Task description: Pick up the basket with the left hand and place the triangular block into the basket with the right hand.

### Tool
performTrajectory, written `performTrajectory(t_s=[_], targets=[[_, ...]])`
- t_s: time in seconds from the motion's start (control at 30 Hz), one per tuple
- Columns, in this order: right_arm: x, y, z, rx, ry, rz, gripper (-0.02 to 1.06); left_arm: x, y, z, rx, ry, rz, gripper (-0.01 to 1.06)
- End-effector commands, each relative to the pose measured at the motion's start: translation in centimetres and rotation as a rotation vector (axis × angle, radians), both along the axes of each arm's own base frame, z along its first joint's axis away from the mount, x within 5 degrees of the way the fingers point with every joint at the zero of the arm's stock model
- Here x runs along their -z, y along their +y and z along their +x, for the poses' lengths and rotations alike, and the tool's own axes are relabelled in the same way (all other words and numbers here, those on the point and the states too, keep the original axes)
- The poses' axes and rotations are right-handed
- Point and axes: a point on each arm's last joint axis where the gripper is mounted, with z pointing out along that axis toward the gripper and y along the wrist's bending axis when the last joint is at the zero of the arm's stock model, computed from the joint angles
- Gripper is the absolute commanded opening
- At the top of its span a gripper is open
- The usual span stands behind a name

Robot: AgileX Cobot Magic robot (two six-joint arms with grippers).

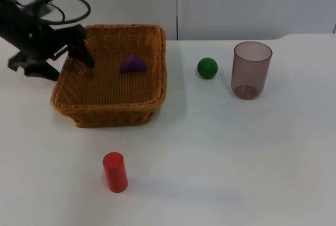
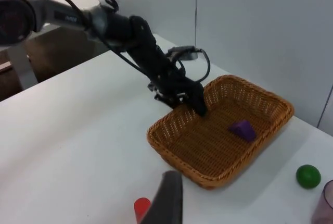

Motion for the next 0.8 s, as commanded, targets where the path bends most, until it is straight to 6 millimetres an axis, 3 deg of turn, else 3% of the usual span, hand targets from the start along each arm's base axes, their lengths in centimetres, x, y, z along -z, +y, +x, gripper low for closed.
performTrajectory(t_s=[0.0, 0.1, 0.2, 0.27, 0.33, 0.37, 0.53, 0.57, 0.7, 0.73, 0.77], targets=[[0.1, 0.0, 0.0, 0.005, -0.007, 0.001, 0.77, -3.7, 0.9, 0.0, -0.001, -0.063, 0.075, 0.81], [0.0, -0.2, 0.1, 0.012, -0.025, -0.017, 0.77, -7.3, 1.9, -1.2, -0.054, -0.038, 0.151, 0.81], [-0.1, -0.3, 0.2, 0.02, -0.049, -0.03, 0.77, -8.8, 1.6, -1.9, -0.059, -0.011, 0.158, 0.81], [-0.1, -0.4, 0.3, 0.028, -0.076, -0.044, 0.77, -11.6, -0.2, -3.4, 0.015, 0.014, 0.168, 0.81], [-0.5, -0.4, 0.4, 0.031, -0.117, -0.03, 0.77, -12.7, -2.1, -5.1, 0.074, 0.011, 0.199, 0.81], [-0.5, -0.4, 0.4, 0.031, -0.117, -0.03, 0.77, -12.7, -2.1, -5.1, 0.074, 0.011, 0.199, 0.81], [-1.0, -0.2, 0.5, 0.027, -0.159, 0.009, 0.77, -13.8, -6.1, -11.3, 0.119, -0.077, 0.221, 0.81], [-1.0, -0.2, 0.5, 0.027, -0.159, 0.009, 0.77, -13.8, -6.1, -11.3, 0.119, -0.077, 0.221, 0.81], [-0.5, -0.4, 0.4, 0.036, -0.107, -0.021, 0.77, -15.5, -7.0, -17.1, 0.137, -0.143, 0.203, 0.81], [-0.5, -0.4, 0.4, 0.036, -0.107, -0.021, 0.77, -15.5, -7.0, -17.1, 0.137, -0.143, 0.203, 0.81], [-0.3, -0.4, 0.4, 0.041, -0.09, -0.021, 0.77, -16.4, -6.9, -18.7, 0.14, -0.174, 0.2, 0.81]])
